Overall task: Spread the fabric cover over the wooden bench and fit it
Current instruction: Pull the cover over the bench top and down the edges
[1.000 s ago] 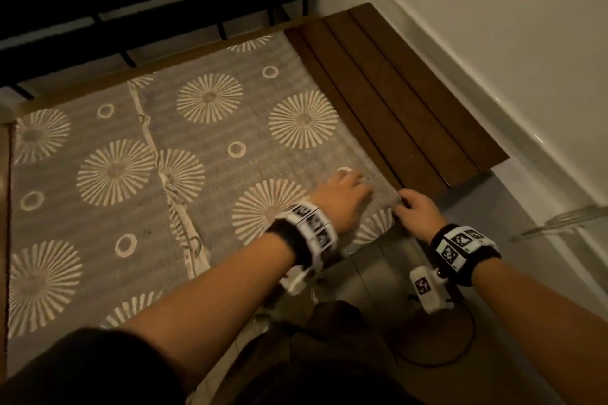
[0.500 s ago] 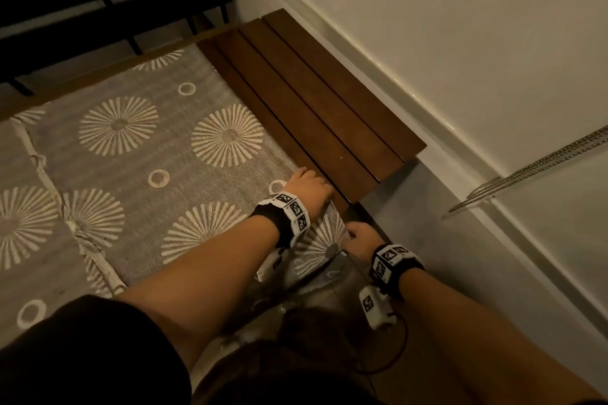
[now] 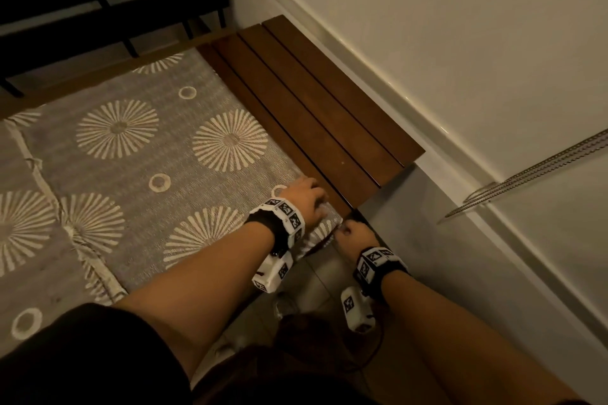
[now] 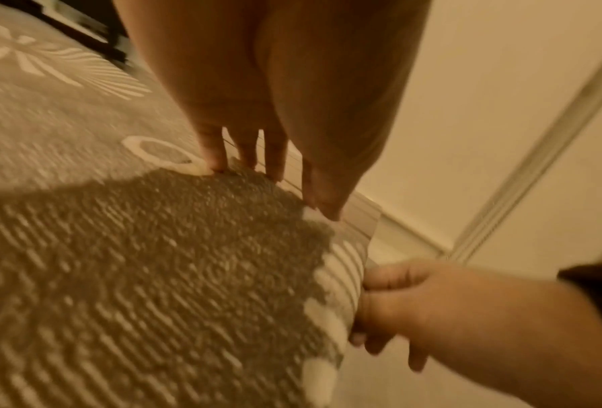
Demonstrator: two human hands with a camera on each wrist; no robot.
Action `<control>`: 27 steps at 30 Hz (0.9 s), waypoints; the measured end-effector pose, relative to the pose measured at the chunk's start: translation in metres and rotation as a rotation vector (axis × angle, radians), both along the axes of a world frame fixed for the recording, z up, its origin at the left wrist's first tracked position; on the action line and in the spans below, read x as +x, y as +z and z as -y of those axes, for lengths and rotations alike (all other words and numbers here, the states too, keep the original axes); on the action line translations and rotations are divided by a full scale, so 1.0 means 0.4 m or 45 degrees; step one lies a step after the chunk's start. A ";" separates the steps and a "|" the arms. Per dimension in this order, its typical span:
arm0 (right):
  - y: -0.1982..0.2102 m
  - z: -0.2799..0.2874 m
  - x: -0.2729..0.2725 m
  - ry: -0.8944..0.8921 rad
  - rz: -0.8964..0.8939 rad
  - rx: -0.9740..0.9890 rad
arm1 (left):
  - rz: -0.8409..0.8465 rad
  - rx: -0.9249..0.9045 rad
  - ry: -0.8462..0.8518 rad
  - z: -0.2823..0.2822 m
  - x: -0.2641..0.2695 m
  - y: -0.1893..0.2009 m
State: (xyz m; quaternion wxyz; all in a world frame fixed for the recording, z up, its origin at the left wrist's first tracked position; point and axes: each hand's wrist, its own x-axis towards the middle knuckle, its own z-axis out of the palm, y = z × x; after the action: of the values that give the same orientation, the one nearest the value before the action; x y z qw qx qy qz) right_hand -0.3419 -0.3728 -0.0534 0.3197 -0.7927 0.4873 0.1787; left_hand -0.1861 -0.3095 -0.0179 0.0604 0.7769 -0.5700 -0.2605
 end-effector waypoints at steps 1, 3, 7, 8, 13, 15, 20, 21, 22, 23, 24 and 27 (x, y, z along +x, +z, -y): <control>0.017 0.000 0.008 0.152 -0.146 -0.021 | -0.058 -0.010 0.020 -0.010 0.010 0.003; 0.058 -0.014 0.034 0.502 -0.428 -0.071 | -0.100 -0.075 0.109 -0.045 0.037 0.007; 0.167 -0.098 0.136 1.011 -0.462 -0.143 | -0.085 -0.242 0.383 -0.194 0.118 0.024; 0.192 -0.127 0.170 1.067 -0.367 -0.134 | -0.058 -0.266 0.472 -0.248 0.136 0.030; 0.222 -0.293 0.329 1.437 0.095 -0.111 | 0.092 -0.046 0.949 -0.556 0.145 0.057; 0.193 -0.364 0.390 1.578 0.201 -0.094 | 0.111 0.105 0.983 -0.641 0.132 0.056; 0.133 -0.490 0.523 1.986 0.327 -0.155 | -0.022 0.362 1.172 -0.774 0.107 0.041; 0.126 -0.508 0.538 2.090 0.366 -0.184 | -0.055 0.400 1.193 -0.789 0.088 0.042; 0.117 -0.523 0.549 2.206 0.389 -0.208 | -0.081 0.434 1.198 -0.800 0.065 0.038; 0.111 -0.539 0.555 2.332 0.384 -0.222 | -0.109 0.463 1.195 -0.806 0.040 0.037; 0.104 -0.553 0.558 2.451 0.377 -0.232 | -0.132 0.479 1.187 -0.809 0.013 0.034; 0.092 -0.587 0.554 2.614 0.458 -0.286 | -0.135 0.465 1.241 -0.809 -0.042 0.015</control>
State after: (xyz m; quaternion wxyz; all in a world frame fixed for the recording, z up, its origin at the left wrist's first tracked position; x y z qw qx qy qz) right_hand -0.1203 -0.1381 -0.0164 0.0066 -0.8654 -0.4605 0.1973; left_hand -0.2031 0.0141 -0.0119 0.0669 0.9356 -0.0836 -0.3365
